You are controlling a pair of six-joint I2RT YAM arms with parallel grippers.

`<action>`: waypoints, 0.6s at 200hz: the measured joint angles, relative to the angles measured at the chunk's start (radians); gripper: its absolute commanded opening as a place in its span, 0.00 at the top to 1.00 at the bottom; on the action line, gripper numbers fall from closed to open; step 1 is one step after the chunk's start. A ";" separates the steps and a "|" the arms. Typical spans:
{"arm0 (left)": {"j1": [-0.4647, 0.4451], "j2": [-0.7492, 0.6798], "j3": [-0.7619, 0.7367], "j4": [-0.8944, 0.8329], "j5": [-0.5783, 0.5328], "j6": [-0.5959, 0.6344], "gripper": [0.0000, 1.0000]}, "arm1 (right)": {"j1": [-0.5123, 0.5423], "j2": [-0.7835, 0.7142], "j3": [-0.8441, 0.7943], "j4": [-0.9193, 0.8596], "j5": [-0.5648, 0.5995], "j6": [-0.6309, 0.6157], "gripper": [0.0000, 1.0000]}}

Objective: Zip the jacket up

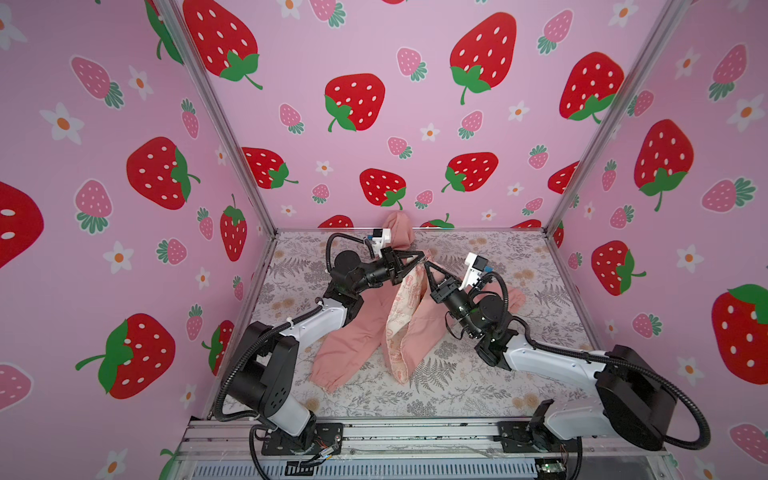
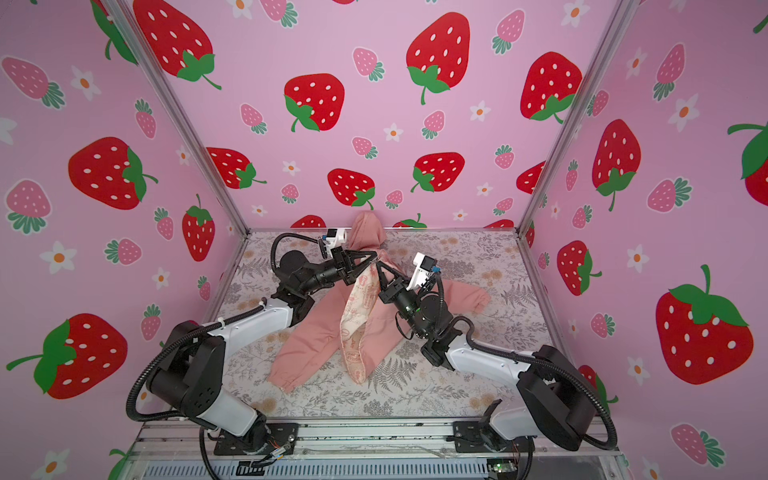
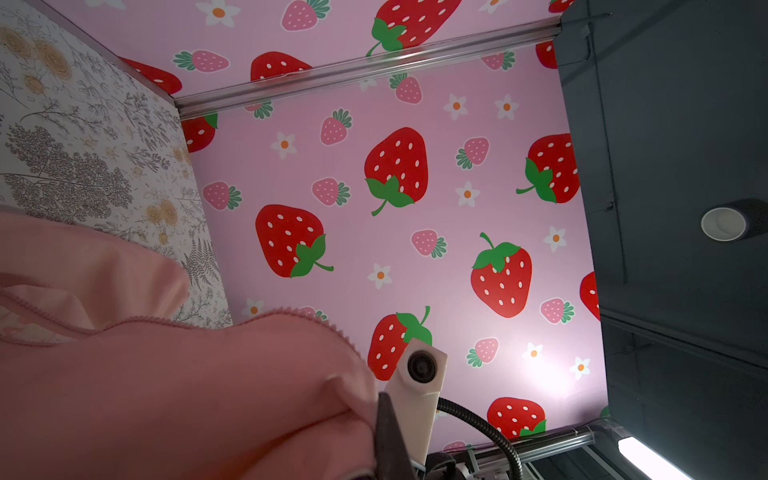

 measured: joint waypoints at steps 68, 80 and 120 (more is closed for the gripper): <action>0.005 -0.053 -0.031 0.001 -0.031 -0.034 1.00 | -0.020 0.007 0.007 0.021 -0.080 -0.024 1.00; 0.008 -0.063 -0.031 0.000 -0.037 -0.034 1.00 | -0.025 0.007 0.023 0.016 -0.101 -0.024 1.00; 0.013 -0.080 -0.031 0.035 -0.051 -0.037 1.00 | -0.027 0.008 0.060 0.010 -0.136 -0.004 1.00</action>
